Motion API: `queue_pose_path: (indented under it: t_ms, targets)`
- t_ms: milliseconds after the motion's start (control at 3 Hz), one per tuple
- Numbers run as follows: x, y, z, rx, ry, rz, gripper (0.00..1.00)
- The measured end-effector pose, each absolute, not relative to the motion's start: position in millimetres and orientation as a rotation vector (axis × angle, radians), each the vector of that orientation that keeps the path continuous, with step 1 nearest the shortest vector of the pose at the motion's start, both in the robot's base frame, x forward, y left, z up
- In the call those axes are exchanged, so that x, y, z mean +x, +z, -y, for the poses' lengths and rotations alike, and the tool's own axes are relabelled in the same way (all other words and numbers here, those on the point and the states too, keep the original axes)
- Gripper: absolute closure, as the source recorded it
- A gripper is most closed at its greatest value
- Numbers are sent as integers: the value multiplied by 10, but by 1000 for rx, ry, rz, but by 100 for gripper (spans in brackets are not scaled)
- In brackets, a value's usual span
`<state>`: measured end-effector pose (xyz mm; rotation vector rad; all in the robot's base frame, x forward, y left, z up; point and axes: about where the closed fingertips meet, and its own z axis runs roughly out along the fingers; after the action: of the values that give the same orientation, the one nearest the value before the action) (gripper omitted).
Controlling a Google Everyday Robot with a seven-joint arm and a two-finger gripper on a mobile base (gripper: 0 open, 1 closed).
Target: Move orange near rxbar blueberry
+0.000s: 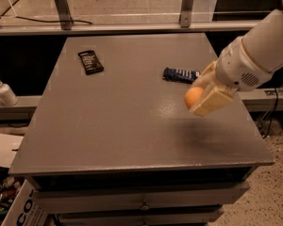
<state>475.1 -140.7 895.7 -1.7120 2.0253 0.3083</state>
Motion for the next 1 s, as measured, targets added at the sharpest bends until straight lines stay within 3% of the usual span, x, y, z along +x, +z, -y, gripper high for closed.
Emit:
queue_pose_path:
  t_ms: [1000]
  targets:
    - [4805, 9087, 1452, -1686, 258, -2004, 100]
